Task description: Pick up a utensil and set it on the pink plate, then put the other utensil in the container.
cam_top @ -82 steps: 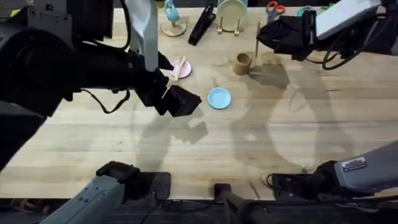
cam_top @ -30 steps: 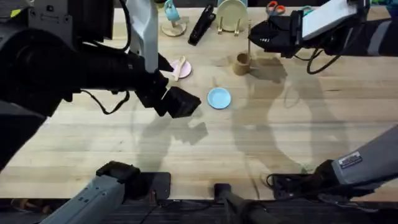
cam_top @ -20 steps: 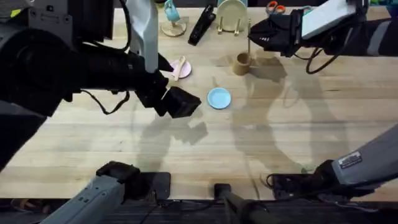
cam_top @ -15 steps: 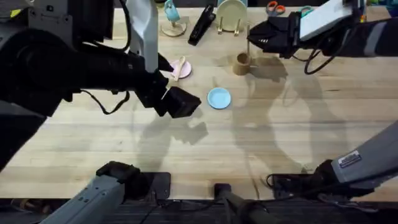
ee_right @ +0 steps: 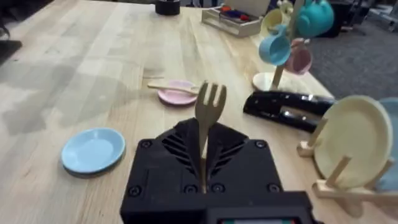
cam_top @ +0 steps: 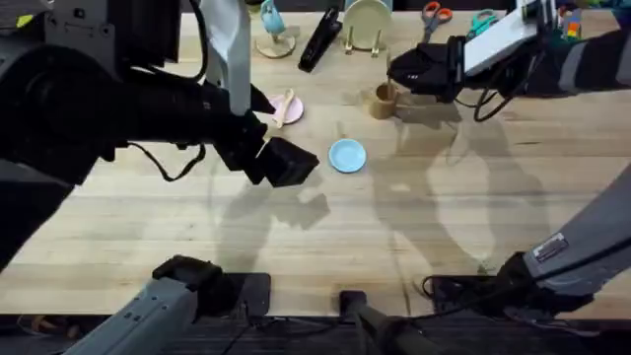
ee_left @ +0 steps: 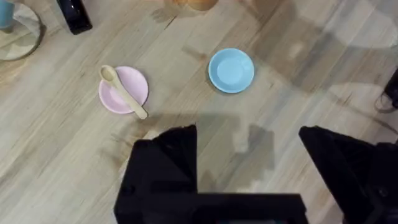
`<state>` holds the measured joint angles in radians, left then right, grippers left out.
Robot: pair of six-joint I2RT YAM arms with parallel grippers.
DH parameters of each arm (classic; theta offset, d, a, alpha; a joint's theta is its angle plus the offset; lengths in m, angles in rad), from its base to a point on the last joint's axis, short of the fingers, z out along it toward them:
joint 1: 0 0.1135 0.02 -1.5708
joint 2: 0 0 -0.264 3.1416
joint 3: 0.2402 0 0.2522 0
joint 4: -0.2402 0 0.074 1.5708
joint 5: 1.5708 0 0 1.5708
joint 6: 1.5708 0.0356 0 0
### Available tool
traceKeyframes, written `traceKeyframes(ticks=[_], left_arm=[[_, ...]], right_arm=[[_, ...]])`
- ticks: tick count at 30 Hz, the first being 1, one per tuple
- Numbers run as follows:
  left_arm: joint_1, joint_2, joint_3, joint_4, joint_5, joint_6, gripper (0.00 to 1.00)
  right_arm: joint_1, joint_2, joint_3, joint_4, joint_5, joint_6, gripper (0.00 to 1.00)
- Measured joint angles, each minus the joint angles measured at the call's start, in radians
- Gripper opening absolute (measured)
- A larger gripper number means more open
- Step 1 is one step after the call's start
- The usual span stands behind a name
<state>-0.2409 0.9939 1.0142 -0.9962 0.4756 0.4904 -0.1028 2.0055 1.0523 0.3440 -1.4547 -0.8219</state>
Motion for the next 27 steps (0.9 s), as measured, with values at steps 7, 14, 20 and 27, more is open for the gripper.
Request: traceKeyframes(ticks=[7, 14, 20, 27], left_arm=[[0.0, 0.0, 0.0, 0.0, 0.0, 0.0, 0.993], [0.0, 0.0, 0.0, 0.0, 0.0, 0.0, 0.994], [0.0, 0.0, 0.0, 0.0, 0.0, 0.0, 0.993], [0.0, 0.0, 0.0, 0.0, 0.0, 0.0, 0.994]], right_arm=[[0.002, 0.036, 0.0, 0.002, 0.001, 0.0, 0.033], [0.002, 0.056, 0.0, 0.005, 0.003, 0.0, 0.033], [0.002, 0.085, 0.0, 0.003, 0.004, 0.002, 0.033], [0.002, 0.086, 0.0, 0.004, 0.004, 0.003, 0.033]])
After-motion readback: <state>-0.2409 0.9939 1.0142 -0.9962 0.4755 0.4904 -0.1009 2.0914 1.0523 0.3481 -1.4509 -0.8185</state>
